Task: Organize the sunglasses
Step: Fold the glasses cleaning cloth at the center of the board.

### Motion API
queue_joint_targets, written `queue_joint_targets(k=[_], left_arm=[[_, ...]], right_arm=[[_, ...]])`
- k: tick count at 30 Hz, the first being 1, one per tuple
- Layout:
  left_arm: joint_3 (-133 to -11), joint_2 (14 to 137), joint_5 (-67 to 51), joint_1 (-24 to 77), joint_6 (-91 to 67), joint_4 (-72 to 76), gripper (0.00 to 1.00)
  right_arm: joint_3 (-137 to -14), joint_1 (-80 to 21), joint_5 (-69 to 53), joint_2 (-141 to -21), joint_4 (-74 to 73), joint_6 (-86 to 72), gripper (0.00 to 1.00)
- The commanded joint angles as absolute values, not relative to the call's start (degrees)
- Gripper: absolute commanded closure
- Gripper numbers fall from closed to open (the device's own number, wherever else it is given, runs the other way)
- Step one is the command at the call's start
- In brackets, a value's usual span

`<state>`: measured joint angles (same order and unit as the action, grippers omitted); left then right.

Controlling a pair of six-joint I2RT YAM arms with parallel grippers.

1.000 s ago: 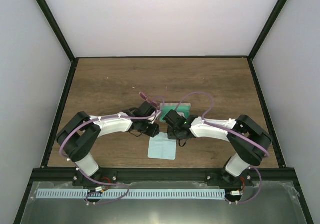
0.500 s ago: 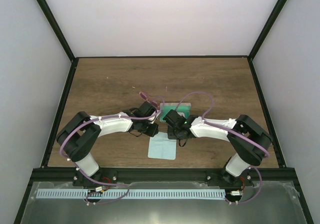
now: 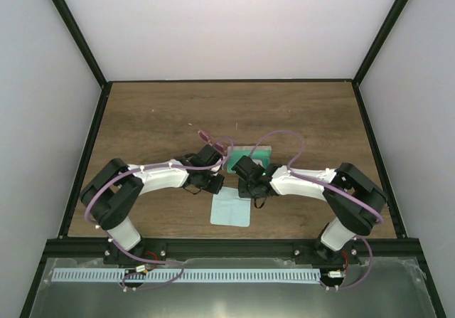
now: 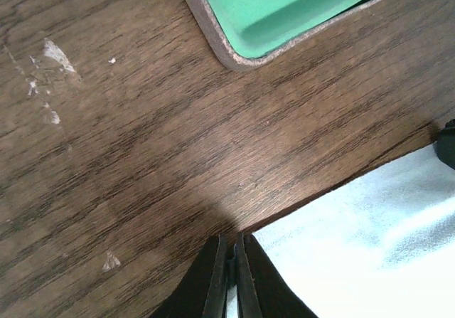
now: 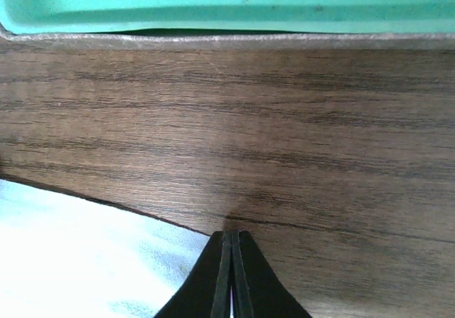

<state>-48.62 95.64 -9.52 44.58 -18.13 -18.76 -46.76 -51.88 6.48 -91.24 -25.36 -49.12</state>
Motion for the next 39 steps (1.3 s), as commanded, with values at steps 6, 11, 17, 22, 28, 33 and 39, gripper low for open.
queue_joint_targets(k=[6, 11, 17, 22, 28, 33, 39], left_arm=[[-47.66, 95.36, -10.37, 44.42, -18.19, -20.09, 0.96], [-50.24, 95.03, -11.51, 44.39, -18.12, -20.97, 0.96], [-53.58, 95.02, -10.28, 44.36, -17.61, -22.68, 0.96], [-54.97, 95.26, -10.18, 43.91, -16.99, -23.07, 0.96], [-56.34, 95.39, -9.56, 43.48, -16.24, -23.92, 0.96], [-54.69, 94.16, -9.83, 42.32, -16.34, -23.39, 0.96], [-54.08, 93.01, -10.77, 41.94, -16.30, -23.21, 0.96]], right_arm=[[-47.99, -52.51, 6.60, -92.02, -27.08, -49.84, 0.99], [-50.15, -53.30, 7.62, -92.54, -28.47, -49.55, 0.99], [-51.34, -53.35, 7.88, -92.03, -28.43, -50.04, 0.99], [-52.96, -53.30, 9.14, -91.93, -29.45, -49.94, 0.99], [-55.22, -53.26, 11.20, -91.82, -31.24, -49.48, 0.99], [-55.39, -53.20, 11.43, -90.91, -31.38, -50.29, 0.99], [-54.55, -53.22, 11.23, -89.71, -31.82, -50.37, 0.99]])
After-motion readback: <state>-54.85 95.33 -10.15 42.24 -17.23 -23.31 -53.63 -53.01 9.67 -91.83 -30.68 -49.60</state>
